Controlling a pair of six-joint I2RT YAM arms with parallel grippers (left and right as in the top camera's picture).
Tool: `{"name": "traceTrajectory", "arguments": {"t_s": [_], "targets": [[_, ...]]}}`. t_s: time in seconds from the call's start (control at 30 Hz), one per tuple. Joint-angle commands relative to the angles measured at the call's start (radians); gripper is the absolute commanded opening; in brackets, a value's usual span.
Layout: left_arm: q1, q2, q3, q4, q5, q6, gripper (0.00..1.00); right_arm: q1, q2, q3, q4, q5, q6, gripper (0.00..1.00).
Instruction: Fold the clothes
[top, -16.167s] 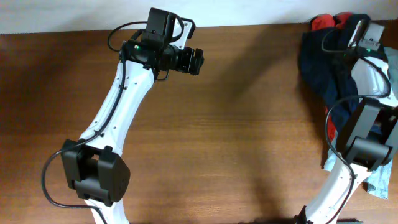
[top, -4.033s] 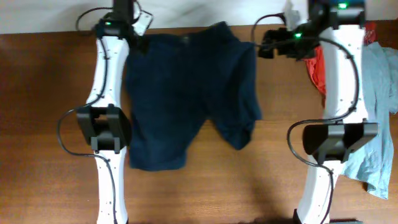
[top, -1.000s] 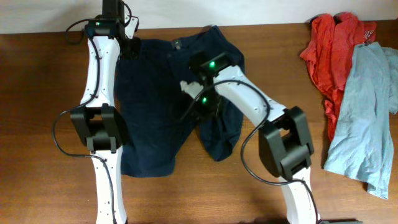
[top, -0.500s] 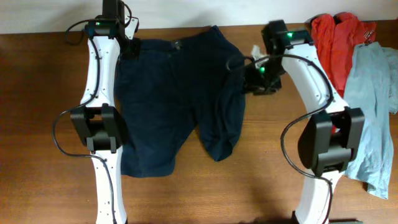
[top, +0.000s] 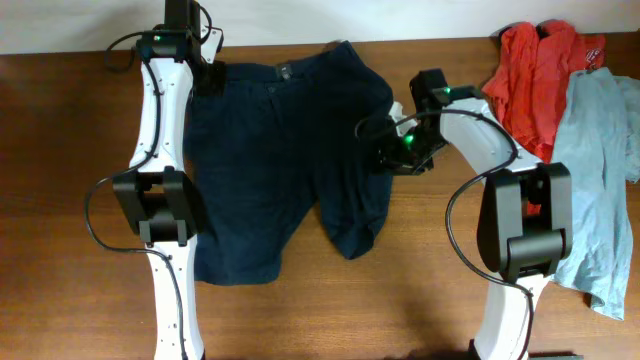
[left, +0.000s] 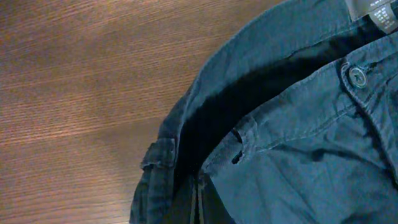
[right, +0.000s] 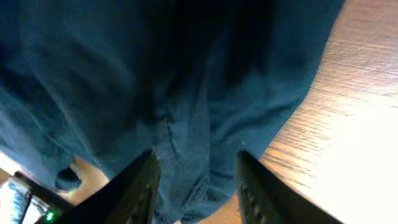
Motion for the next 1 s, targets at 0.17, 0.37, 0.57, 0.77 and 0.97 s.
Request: {"name": "traceTrajectory", "arguments": {"t_s": [0.17,0.37,0.57,0.77,0.97], "targets": [[0.001,0.010,0.018,-0.002,-0.007,-0.013,0.00,0.015,-0.015,-0.122,0.170,-0.088,0.016,0.35],[0.001,0.010,0.018,-0.002,-0.007,-0.013,0.00,0.022,-0.015,-0.135,0.210,-0.081,0.027,0.08],[0.001,0.010,0.018,-0.005,-0.007,-0.013,0.00,-0.060,-0.017,-0.096,0.156,0.002,0.033,0.04],[0.001,0.010,0.018,-0.005,-0.007,-0.013,0.00,-0.184,-0.047,0.004,0.028,0.106,-0.005,0.04],[0.002,0.010,0.018,-0.005,-0.007,-0.013,0.00,-0.253,-0.055,0.047,-0.051,0.253,0.011,0.04]]}}
